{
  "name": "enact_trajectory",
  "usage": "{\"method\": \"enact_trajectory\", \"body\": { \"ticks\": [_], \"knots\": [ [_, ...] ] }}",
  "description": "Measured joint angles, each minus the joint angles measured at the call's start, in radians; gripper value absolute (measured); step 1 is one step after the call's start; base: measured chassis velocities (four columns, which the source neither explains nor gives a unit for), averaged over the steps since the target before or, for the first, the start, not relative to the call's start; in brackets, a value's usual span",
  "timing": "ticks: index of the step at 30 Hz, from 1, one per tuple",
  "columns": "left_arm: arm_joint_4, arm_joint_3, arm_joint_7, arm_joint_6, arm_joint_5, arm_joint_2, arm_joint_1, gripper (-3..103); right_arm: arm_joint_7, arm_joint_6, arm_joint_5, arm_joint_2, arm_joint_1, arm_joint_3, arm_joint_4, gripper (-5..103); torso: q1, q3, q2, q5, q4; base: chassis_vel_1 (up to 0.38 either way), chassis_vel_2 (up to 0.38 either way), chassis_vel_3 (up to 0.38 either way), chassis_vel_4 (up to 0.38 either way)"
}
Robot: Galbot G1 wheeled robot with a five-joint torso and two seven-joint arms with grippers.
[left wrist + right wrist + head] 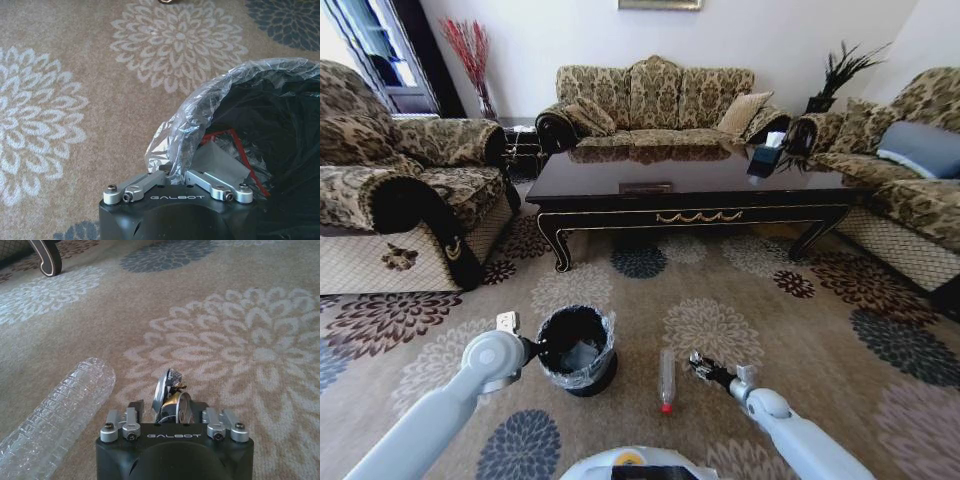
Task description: Move to the front of the table and pick up the trash from the floor, then place it into the trash bin.
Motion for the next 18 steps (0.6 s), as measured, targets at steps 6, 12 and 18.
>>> {"method": "enact_trajectory", "body": {
  "ticks": [6,12,18],
  "knots": [
    [-0.003,0.003,0.000,0.000,0.003,-0.006,-0.003,0,0.001,0.004,-0.006,-0.007,-0.006,0.001,0.009,33,0.000,0.000,0.000,0.0000,-0.0003,0.000,0.000,0.000,0.000],
    [-0.003,0.010,0.000,0.000,0.010,-0.018,0.002,0,0.002,0.007,-0.006,-0.020,-0.016,0.007,0.023,23,0.000,0.000,0.000,0.0000,-0.0002,0.000,0.000,0.000,0.000],
    [-0.004,0.017,0.000,0.000,0.018,-0.031,0.006,0,0.003,0.009,-0.001,-0.026,-0.030,0.018,0.046,23,0.000,0.000,0.000,0.0001,-0.0003,0.000,0.000,0.000,0.000]
  ]
}}
